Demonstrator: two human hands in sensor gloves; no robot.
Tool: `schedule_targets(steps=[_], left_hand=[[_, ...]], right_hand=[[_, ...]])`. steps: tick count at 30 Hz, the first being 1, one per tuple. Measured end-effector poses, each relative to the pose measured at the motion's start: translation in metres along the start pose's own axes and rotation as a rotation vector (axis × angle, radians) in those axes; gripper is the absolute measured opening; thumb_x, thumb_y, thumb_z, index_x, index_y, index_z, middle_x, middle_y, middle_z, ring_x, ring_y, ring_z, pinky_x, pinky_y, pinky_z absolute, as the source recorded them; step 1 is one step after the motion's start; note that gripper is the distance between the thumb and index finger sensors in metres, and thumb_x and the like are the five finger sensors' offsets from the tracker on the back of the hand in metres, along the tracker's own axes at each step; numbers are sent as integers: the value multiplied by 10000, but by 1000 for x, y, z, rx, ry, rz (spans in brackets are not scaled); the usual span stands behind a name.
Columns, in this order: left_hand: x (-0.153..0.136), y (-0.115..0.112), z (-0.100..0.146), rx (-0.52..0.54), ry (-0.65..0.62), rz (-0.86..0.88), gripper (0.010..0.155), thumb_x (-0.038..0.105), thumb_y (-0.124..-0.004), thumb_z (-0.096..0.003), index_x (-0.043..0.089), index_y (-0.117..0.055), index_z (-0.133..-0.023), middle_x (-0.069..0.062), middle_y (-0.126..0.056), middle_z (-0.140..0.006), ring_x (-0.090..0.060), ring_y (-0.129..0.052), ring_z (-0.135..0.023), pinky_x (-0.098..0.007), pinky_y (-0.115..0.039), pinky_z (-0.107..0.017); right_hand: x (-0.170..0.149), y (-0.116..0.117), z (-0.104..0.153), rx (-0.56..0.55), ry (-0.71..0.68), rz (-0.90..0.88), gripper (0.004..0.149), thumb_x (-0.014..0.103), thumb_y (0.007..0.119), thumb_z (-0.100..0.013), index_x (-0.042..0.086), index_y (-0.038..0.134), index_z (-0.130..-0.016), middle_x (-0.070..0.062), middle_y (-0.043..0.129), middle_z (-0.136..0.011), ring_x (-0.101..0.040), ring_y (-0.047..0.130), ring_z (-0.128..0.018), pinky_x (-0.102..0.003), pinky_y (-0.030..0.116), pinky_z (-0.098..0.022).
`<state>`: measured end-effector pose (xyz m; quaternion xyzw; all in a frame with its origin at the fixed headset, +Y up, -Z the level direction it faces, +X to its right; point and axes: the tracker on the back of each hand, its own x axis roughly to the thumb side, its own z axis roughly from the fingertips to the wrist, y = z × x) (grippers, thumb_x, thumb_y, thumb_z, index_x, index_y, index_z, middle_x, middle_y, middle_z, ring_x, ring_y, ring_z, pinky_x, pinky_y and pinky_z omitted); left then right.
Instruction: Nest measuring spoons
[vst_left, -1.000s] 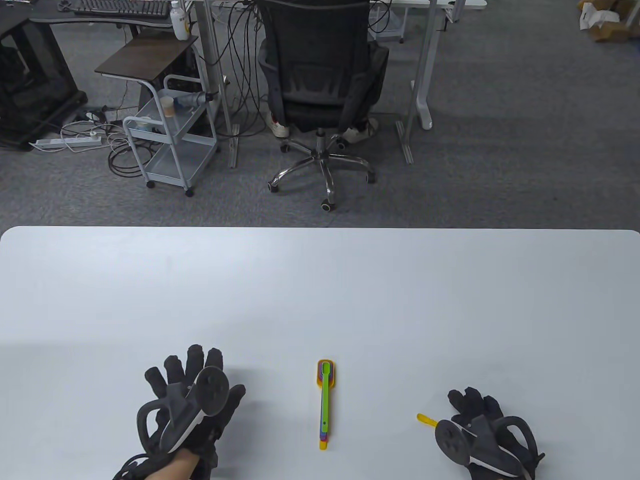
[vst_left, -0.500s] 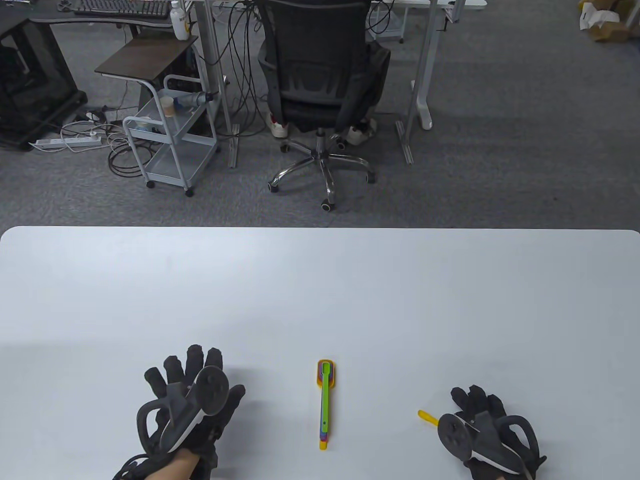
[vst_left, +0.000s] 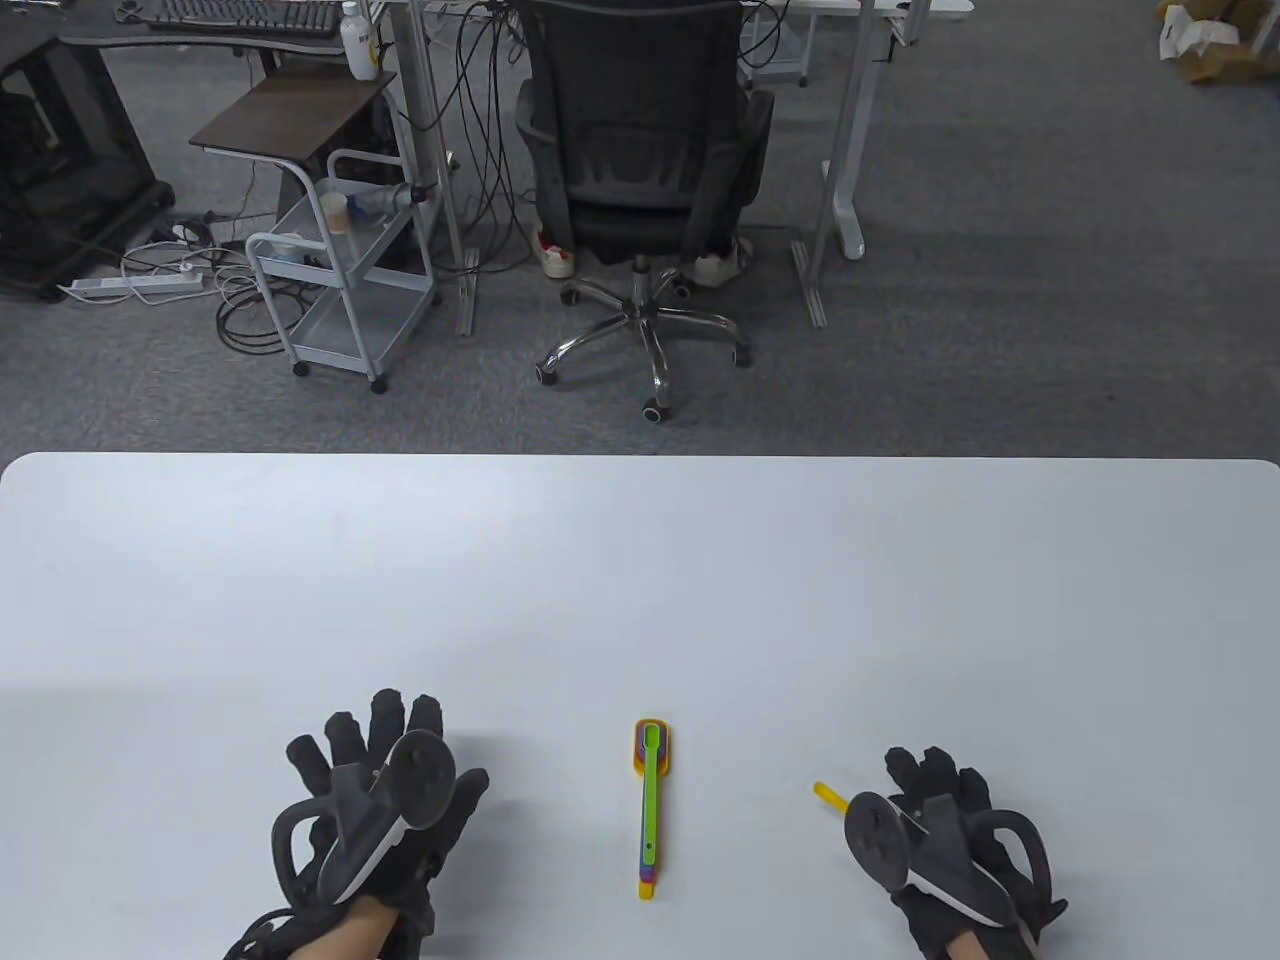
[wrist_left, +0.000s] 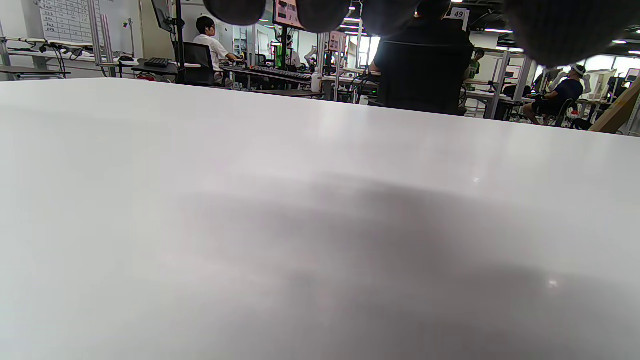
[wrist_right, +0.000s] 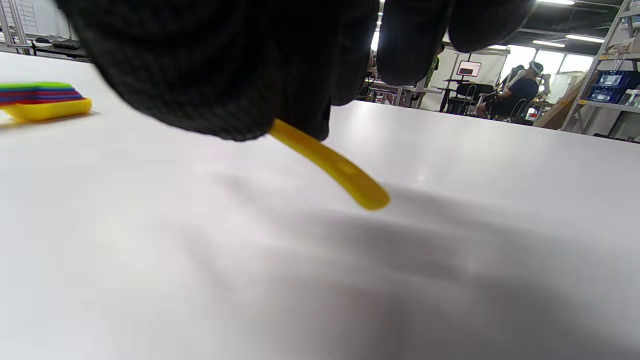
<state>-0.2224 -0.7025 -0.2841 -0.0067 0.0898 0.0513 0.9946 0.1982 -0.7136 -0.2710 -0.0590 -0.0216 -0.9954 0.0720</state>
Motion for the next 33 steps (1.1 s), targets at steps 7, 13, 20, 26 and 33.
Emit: schedule_targets(steps=[7, 13, 20, 26, 33], left_hand=[[-1, 0, 0, -4, -1, 5, 870, 716, -785, -417, 320, -560, -1159, -57, -509, -1265, -563, -549, -1152, -757, -295, -768], [-2, 0, -2, -14, 6, 5, 868, 716, -785, -417, 324, -558, -1158, -54, -504, -1267, -562, -545, -1154, -758, -294, -768], [-4, 0, -3, -22, 16, 12, 868, 716, -784, -418, 325, -557, -1158, -57, -503, -1267, -565, -541, -1153, -759, -292, -767], [-5, 1, -3, -25, 18, 18, 868, 715, -784, -419, 325, -555, -1160, -56, -501, -1268, -565, -540, -1154, -759, -290, -767], [-5, 1, -4, -28, 17, 21, 867, 715, -784, -419, 326, -556, -1159, -58, -498, -1269, -566, -536, -1154, -760, -288, -767]], right_hand=[[29, -20, -8, 7, 32, -37, 444, 360, 890, -418, 98, 914, -775, -172, 693, -1174, -543, 680, -1012, -694, 587, -686], [57, -35, -15, 27, 58, -45, 447, 361, 883, -424, 89, 909, -777, -184, 692, -1172, -548, 689, -1003, -693, 593, -680], [93, -49, -25, 81, 110, -69, 446, 359, 876, -433, 79, 908, -778, -208, 682, -1173, -563, 695, -991, -693, 594, -676], [124, -53, -36, 160, 182, -100, 448, 351, 870, -441, 63, 901, -783, -236, 672, -1169, -583, 691, -980, -697, 589, -670], [154, -51, -48, 212, 246, -79, 448, 351, 864, -448, 56, 897, -784, -261, 662, -1167, -596, 688, -973, -704, 583, -664]])
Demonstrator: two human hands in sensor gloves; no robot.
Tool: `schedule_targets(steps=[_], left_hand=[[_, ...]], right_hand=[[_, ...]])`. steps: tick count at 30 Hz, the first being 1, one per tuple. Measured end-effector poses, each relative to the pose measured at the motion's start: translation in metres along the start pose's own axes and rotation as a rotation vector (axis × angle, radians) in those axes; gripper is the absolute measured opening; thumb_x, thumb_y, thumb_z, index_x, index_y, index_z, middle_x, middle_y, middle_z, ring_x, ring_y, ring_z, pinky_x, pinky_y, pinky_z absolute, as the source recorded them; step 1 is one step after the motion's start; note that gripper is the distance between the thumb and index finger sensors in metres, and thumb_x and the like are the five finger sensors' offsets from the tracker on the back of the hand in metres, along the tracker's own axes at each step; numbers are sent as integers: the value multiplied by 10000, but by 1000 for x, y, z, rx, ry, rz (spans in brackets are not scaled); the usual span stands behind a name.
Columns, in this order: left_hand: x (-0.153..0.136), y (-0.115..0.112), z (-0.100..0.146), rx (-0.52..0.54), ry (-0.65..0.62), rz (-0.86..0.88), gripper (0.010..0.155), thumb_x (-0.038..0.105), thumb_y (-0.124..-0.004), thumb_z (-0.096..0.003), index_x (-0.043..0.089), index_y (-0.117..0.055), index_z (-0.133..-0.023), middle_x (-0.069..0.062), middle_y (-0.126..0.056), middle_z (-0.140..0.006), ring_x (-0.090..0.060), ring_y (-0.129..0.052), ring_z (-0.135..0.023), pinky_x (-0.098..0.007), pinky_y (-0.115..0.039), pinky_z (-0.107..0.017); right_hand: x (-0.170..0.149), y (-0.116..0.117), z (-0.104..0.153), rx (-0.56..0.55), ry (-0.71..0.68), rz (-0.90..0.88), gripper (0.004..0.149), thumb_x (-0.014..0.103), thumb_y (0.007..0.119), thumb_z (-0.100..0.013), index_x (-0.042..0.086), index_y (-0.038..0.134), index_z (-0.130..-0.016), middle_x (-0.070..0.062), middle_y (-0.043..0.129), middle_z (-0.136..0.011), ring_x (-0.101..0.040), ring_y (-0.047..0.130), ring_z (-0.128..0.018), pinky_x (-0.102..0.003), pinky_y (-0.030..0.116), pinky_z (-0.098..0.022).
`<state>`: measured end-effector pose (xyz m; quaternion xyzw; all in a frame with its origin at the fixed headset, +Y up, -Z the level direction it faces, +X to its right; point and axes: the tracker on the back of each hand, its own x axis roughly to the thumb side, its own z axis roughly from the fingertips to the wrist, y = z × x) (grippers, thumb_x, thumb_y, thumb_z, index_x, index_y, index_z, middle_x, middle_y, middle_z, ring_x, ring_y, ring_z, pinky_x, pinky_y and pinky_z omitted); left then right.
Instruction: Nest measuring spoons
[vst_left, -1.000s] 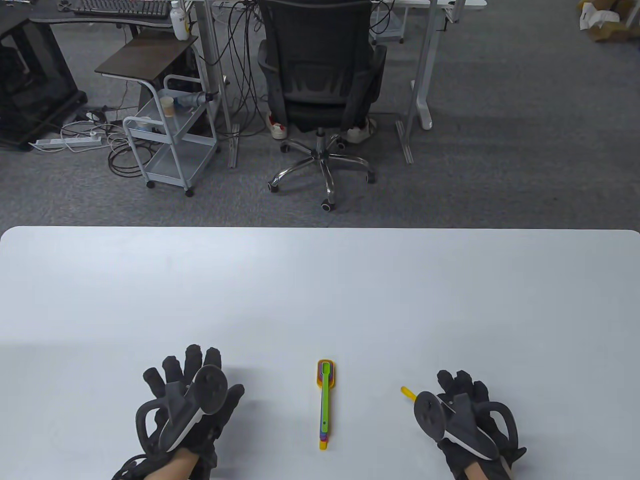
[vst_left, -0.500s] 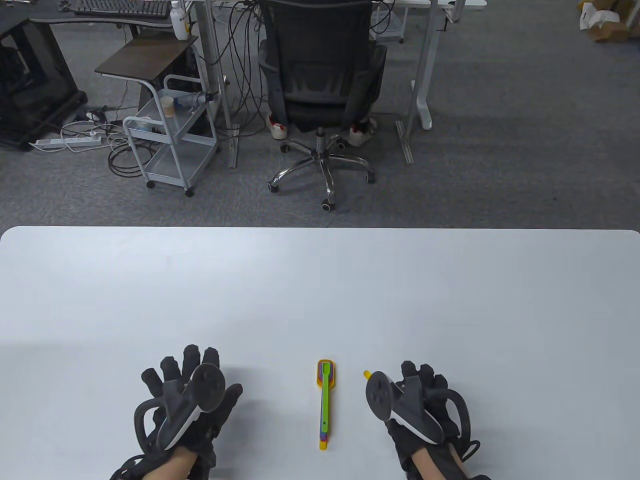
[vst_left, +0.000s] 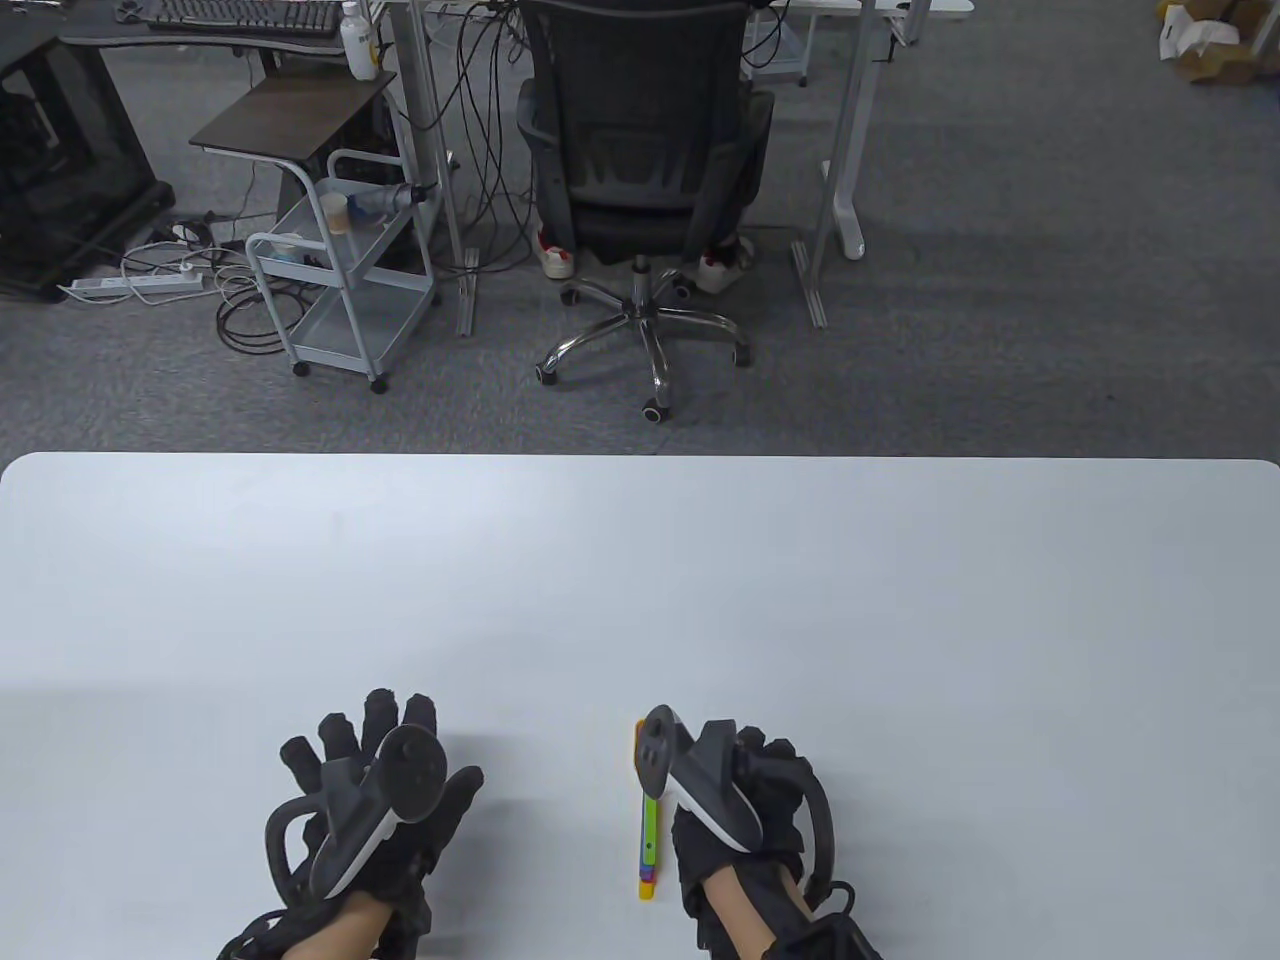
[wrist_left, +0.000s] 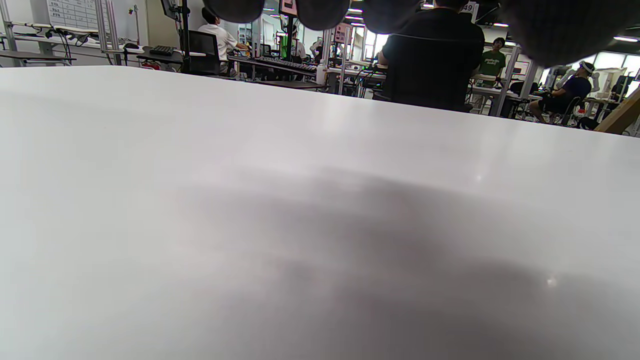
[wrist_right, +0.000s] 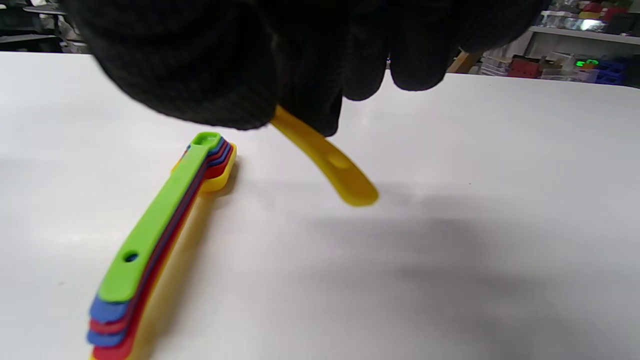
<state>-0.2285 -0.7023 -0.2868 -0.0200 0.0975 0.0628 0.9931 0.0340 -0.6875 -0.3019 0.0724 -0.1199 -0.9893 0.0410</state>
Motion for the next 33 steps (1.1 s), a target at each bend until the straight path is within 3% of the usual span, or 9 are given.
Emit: schedule_targets(steps=[16, 33], left_hand=[[0, 0, 0, -11, 0, 1, 865, 712, -785, -423, 321, -557, -1160, -63, -489, -1270, -571, -531, -1154, -761, -284, -765], [0, 0, 0, -21, 8, 2, 868, 713, -783, -422, 318, -554, -1161, -66, -482, -1271, -571, -527, -1154, -762, -280, -764]], right_hand=[[33, 19, -18, 172, 142, -105, 458, 358, 826, -472, 37, 868, -796, -310, 636, -1160, -625, 661, -960, -711, 567, -654], [38, 25, -20, 204, 215, -178, 458, 368, 811, -479, 37, 860, -791, -325, 644, -1148, -633, 666, -947, -716, 570, -646]])
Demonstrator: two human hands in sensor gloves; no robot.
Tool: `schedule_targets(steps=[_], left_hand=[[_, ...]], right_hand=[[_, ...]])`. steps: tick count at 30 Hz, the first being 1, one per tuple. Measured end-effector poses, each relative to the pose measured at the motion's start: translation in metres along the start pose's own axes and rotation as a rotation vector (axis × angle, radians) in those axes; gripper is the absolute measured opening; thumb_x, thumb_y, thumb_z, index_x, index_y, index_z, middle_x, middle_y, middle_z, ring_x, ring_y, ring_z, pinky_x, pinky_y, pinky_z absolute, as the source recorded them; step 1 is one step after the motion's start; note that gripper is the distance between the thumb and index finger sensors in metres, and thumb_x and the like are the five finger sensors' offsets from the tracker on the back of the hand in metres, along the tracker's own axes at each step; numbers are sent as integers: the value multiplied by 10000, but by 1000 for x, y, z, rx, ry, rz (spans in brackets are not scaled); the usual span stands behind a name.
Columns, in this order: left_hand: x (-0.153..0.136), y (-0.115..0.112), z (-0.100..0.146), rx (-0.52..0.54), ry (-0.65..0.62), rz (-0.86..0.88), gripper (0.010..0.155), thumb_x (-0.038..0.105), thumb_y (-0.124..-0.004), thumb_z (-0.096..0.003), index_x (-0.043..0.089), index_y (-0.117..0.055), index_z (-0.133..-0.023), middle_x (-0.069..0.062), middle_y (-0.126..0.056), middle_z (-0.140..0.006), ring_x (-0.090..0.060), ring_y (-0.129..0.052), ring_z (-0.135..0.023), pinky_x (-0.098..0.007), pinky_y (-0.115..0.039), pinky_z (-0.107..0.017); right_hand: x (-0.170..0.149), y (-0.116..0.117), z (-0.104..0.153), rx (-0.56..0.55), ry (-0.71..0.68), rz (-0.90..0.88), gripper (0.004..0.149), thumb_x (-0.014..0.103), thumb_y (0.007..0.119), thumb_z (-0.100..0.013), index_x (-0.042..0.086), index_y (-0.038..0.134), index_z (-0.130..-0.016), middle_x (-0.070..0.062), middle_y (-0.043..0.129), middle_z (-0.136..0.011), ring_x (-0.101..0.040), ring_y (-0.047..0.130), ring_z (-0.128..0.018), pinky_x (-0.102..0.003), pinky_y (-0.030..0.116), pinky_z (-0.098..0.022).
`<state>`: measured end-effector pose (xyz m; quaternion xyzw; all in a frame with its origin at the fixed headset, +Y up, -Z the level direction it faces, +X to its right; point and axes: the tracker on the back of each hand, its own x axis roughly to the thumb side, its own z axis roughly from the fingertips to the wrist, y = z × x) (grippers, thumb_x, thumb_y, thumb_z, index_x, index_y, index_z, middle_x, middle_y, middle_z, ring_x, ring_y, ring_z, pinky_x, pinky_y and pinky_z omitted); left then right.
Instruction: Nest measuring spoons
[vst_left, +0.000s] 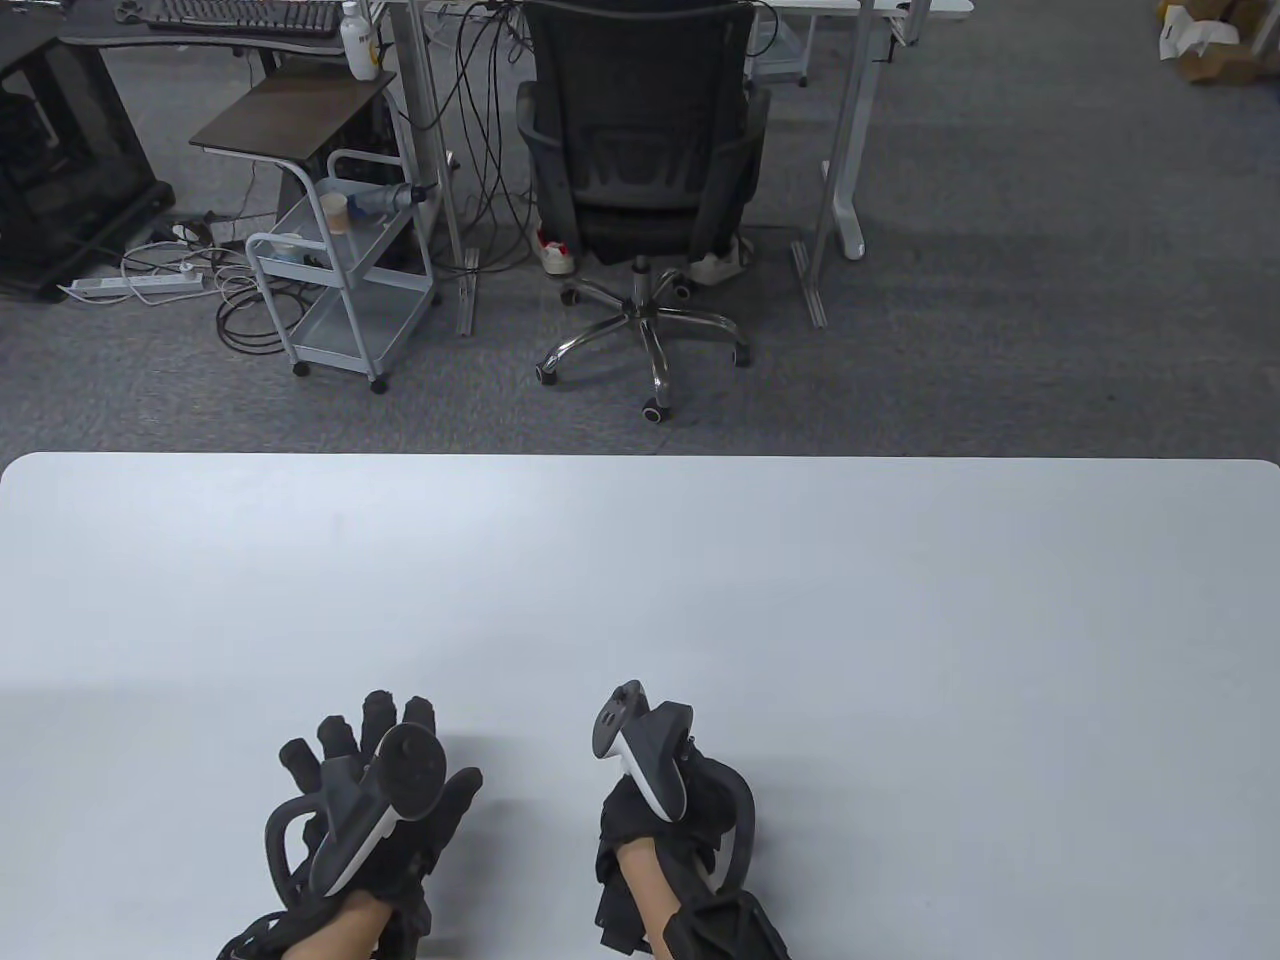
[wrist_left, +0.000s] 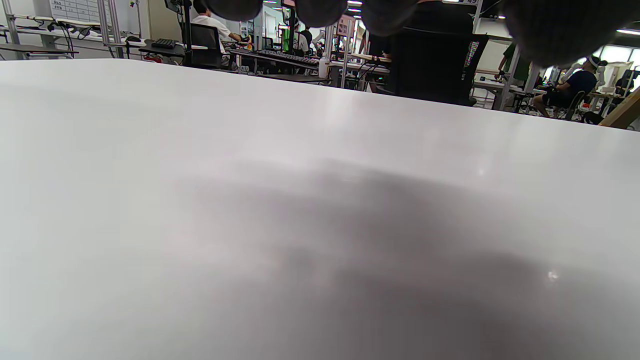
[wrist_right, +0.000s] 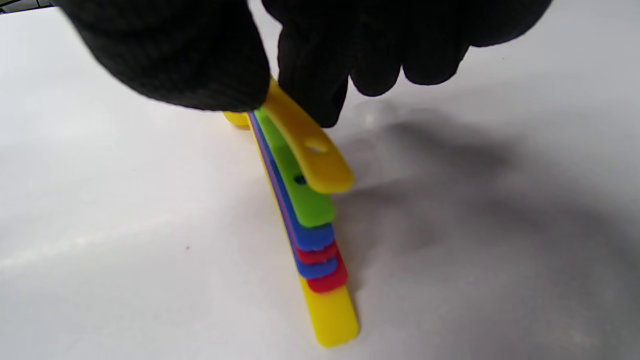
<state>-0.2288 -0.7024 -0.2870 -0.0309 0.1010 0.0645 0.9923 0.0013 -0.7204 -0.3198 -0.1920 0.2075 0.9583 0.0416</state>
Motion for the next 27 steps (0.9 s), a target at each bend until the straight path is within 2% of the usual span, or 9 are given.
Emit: schedule_targets(steps=[27], left_hand=[[0, 0, 0, -12, 11, -1, 865, 710, -780, -426, 311, -555, -1160, -71, -478, -1270, -576, -524, -1151, -764, -275, -760]], right_hand=[[3, -1, -4, 14, 62, 4, 455, 381, 797, -488, 49, 850, -795, -344, 634, -1147, -642, 658, -946, -726, 561, -642]])
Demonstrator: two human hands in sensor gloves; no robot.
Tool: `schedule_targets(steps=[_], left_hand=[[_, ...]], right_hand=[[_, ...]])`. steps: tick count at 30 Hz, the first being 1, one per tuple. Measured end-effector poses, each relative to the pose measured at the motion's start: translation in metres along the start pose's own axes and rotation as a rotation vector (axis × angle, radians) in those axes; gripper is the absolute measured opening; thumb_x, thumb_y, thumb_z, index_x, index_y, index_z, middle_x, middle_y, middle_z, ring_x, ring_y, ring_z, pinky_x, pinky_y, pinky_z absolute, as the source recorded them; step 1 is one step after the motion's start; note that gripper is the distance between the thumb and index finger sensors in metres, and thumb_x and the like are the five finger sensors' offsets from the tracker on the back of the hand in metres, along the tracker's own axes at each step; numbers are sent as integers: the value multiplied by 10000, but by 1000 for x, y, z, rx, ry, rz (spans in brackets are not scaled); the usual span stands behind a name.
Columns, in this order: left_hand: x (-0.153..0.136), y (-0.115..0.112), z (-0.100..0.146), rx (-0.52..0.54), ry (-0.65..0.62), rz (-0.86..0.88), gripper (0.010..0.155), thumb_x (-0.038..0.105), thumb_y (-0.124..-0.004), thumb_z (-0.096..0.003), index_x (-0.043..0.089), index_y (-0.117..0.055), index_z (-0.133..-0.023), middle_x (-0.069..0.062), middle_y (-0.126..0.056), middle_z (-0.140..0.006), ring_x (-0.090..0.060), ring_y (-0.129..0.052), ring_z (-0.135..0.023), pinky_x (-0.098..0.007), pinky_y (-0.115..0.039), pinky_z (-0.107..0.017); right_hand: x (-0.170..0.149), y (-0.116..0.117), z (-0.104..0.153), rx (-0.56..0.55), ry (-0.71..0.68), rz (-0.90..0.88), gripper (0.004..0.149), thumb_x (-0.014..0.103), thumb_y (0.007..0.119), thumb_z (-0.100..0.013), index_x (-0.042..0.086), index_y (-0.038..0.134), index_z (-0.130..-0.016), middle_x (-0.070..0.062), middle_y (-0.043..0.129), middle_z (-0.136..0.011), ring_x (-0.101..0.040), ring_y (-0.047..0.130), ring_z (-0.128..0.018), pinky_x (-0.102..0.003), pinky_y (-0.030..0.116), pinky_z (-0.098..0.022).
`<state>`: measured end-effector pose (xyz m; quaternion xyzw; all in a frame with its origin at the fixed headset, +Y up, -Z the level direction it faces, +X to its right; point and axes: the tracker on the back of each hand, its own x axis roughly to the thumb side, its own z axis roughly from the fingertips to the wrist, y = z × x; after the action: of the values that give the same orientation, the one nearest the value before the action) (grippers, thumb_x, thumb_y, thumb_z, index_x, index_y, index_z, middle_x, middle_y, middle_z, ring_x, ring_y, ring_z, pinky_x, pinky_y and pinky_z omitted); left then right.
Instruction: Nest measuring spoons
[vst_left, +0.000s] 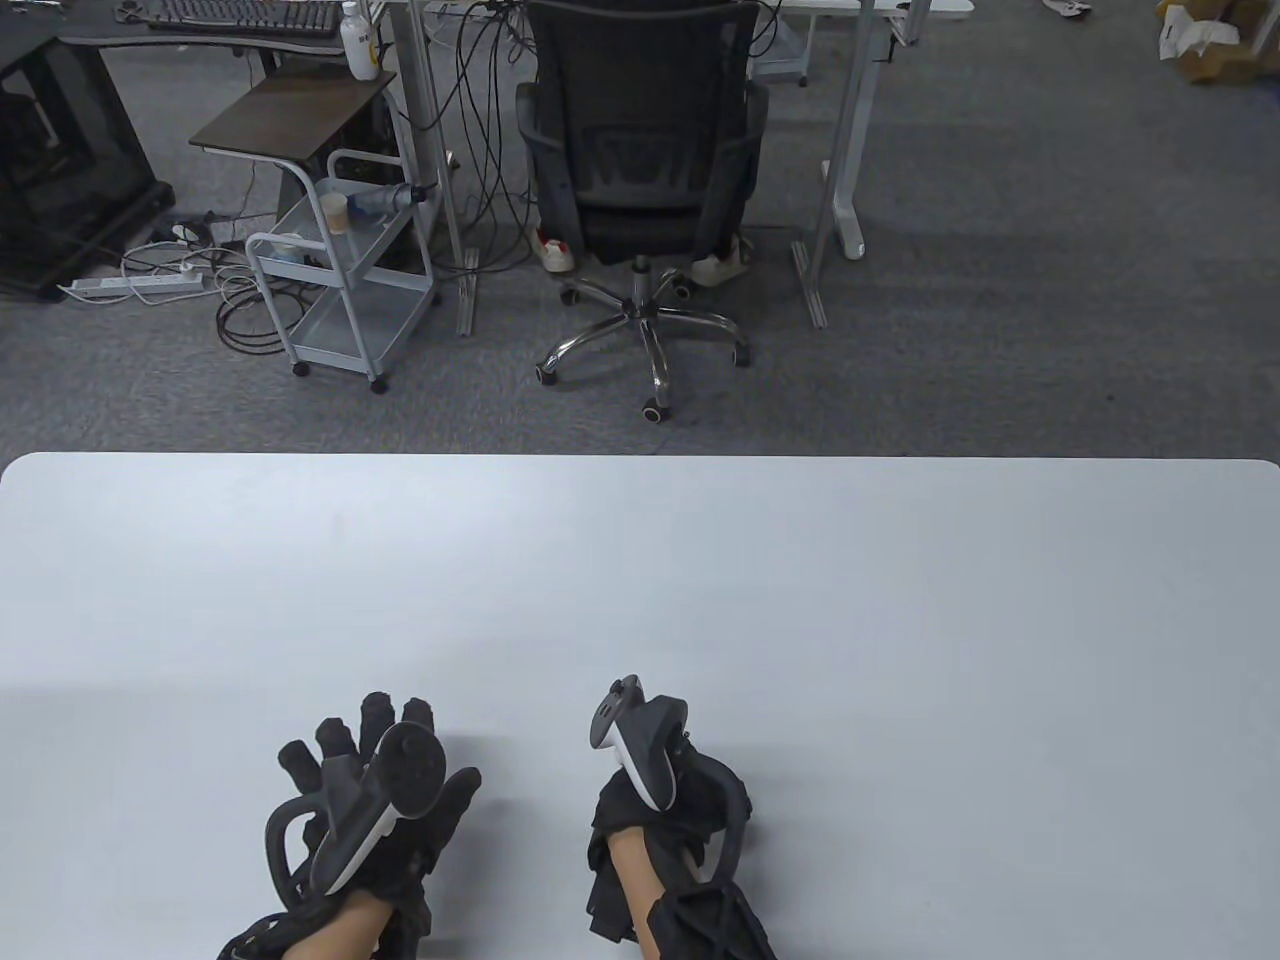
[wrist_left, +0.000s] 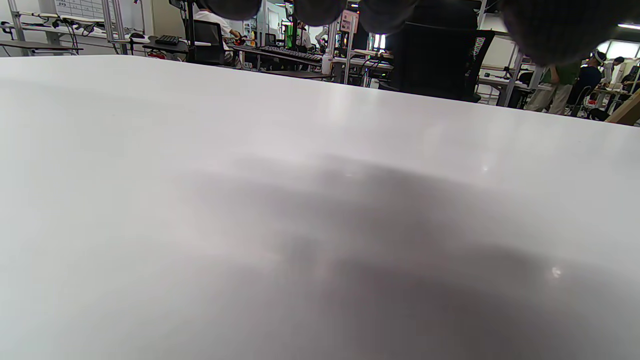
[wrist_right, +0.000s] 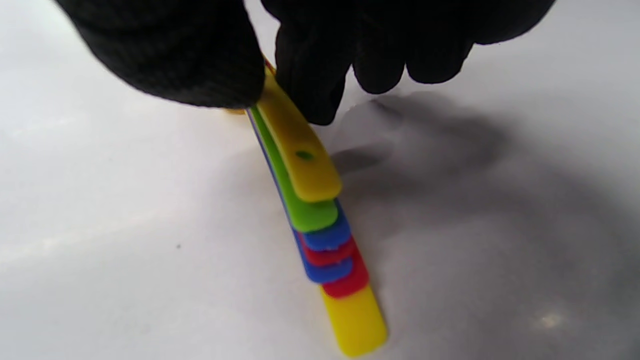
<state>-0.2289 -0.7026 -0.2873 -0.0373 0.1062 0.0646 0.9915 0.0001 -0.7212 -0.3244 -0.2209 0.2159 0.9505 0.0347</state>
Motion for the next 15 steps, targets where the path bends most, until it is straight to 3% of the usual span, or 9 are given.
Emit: schedule_targets(steps=[12, 15], left_hand=[[0, 0, 0, -4, 0, 2, 861, 710, -777, -427, 313, -558, -1159, -69, -479, -1270, -576, -525, -1150, -764, -275, -760], [0, 0, 0, -5, 0, 2, 859, 708, -778, -428, 313, -561, -1158, -71, -479, -1270, -577, -525, -1150, -764, -275, -760]], right_hand=[[1, 0, -3, 13, -8, -7, 462, 395, 791, -496, 56, 847, -805, -345, 620, -1154, -648, 645, -951, -729, 551, -646], [1, 0, -4, 16, -14, -14, 521, 416, 776, -503, 33, 836, -851, -351, 604, -1160, -650, 639, -954, -731, 545, -647]])
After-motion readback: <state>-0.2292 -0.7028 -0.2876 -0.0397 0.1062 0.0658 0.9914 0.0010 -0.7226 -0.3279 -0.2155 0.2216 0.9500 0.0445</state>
